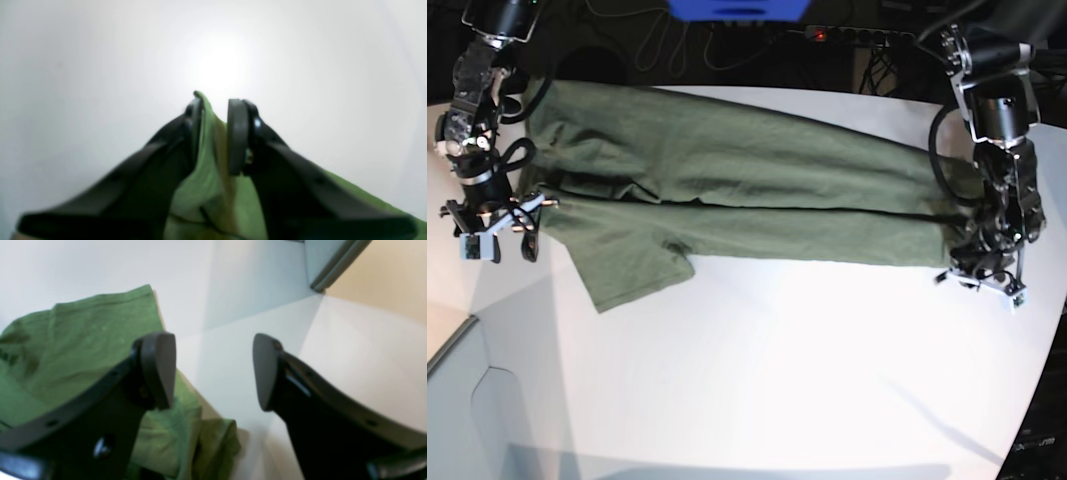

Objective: Layout the t-shirt on the table in an organized manner, then fold the t-shirt properly

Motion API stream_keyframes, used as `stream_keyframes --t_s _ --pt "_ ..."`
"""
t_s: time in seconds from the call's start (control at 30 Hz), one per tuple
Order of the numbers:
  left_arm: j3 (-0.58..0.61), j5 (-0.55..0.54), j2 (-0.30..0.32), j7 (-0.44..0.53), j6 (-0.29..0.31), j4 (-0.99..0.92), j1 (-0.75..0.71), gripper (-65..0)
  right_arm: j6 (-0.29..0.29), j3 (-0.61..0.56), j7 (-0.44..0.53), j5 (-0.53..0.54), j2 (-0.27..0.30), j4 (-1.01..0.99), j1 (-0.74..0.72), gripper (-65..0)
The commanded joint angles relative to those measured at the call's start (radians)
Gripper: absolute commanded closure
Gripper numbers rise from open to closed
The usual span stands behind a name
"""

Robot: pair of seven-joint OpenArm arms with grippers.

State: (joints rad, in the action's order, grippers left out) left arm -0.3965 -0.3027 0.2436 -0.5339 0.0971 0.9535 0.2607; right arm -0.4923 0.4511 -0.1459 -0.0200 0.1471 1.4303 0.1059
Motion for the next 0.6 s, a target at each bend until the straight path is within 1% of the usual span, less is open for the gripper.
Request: stream_keyframes --t_s 0.0,0.03,0.07,0.13,0.33,0.37,0.5,0.57 --pt "0.000 -0.005 0.013 0.021 -0.001 0.015 0.024 -5.5 0.004 0.004 0.027 0.013 0.013 0.017 -0.010 -36.6" --pt "0.000 -0.005 0.013 0.018 -0.001 0.015 0.024 -0.6 0.004 0.004 0.027 0.013 0.013 0.017 -0.010 -36.6" --pt "0.000 -0.005 0.013 0.014 -0.001 0.015 0.024 0.0 0.004 0.004 0.027 0.013 0.012 0.017 -0.010 -36.6" --pt "0.000 -0.003 0.013 0.014 -0.001 0.017 0.024 -0.9 0.004 0.004 0.027 0.013 0.012 0.017 -0.010 -36.6" --pt "-0.002 -0.010 0.013 0.014 -0.001 0.069 0.002 0.0 0.004 0.004 0.027 0.013 0.010 0.017 -0.013 -36.6" --pt "-0.002 -0.010 0.013 0.014 -0.001 0.077 -0.002 -0.5 0.004 0.004 0.027 0.013 0.010 0.017 -0.013 -36.6" --pt "-0.002 -0.010 0.013 0.018 -0.001 0.080 -0.007 -7.0 0.004 0.004 0.027 0.013 0.010 0.017 -0.013 -36.6" --pt "-0.002 -0.010 0.012 0.022 -0.001 0.075 -0.008 -8.1 0.004 0.004 0.027 0.013 0.010 0.017 -0.013 -36.6"
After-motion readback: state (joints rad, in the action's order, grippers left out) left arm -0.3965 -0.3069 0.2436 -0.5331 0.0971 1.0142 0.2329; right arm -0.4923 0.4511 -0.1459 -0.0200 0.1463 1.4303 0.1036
